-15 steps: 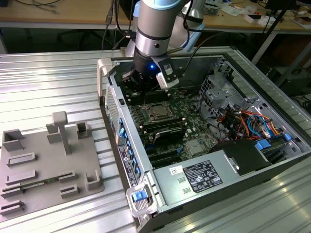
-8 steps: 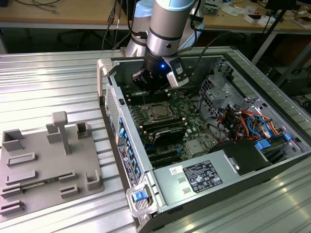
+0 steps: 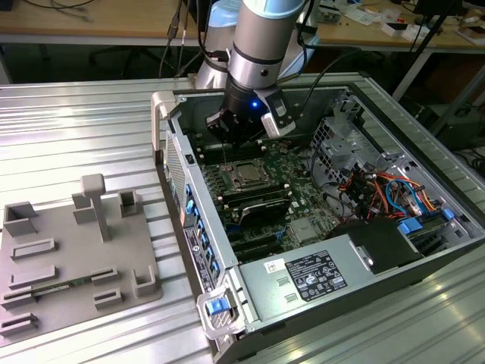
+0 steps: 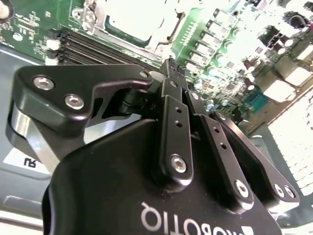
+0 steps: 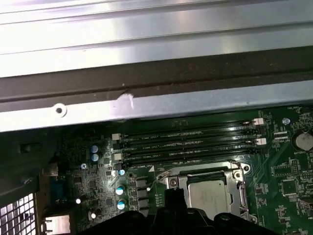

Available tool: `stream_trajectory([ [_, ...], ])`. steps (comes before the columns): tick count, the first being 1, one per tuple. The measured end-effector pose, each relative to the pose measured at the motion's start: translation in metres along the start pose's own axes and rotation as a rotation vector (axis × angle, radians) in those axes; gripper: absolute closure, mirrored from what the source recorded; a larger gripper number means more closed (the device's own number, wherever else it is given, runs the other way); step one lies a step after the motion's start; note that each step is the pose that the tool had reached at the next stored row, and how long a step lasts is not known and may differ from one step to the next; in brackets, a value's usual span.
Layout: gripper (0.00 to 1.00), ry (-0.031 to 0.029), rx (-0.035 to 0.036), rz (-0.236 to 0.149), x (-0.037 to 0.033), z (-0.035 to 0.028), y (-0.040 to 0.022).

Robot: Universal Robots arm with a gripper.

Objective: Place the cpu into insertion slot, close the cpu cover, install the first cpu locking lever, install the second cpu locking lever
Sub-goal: 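Install the first cpu locking lever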

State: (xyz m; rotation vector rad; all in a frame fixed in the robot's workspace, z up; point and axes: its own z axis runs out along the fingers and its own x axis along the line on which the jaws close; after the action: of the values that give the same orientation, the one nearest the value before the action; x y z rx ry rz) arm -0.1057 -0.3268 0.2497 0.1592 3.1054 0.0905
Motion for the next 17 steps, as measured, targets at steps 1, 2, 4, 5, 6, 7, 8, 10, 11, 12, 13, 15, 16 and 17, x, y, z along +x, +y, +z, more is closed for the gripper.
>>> stream_trajectory([
  [1, 0.89, 0.0003, -0.0004, -0.005, 0.0029, -0.0002, -0.0018],
  [2, 0.89, 0.0005, -0.0005, -0.009, 0.0051, -0.0003, -0.0026],
  [4, 0.89, 0.0009, -0.0006, -0.015, 0.0091, -0.0005, -0.0036],
  [5, 0.89, 0.001, -0.0007, -0.018, 0.0112, -0.0005, -0.0039],
  [6, 0.89, 0.0014, -0.0008, -0.021, 0.0138, -0.0006, -0.0043],
  [7, 0.89, 0.0014, -0.0009, -0.024, 0.0159, -0.0006, -0.0045],
  [8, 0.89, 0.0017, -0.001, -0.028, 0.0189, -0.0006, -0.0048],
  [10, 0.89, 0.002, -0.0013, -0.035, 0.0236, -0.0006, -0.0053],
  [11, 0.89, 0.0023, -0.0014, -0.039, 0.0256, -0.0007, -0.0055],
  [12, 0.89, 0.0025, -0.0014, -0.041, 0.028, -0.0008, -0.0058],
  [13, 0.89, 0.0026, -0.0015, -0.044, 0.0296, -0.0008, -0.006],
  [15, 0.89, 0.0033, -0.0016, -0.053, 0.0317, -0.0006, -0.0045],
  [16, 0.89, 0.0038, -0.0021, -0.064, 0.0319, -0.0002, -0.0026],
  [17, 0.89, 0.0044, -0.0023, -0.074, 0.032, 0.0002, -0.0011],
])
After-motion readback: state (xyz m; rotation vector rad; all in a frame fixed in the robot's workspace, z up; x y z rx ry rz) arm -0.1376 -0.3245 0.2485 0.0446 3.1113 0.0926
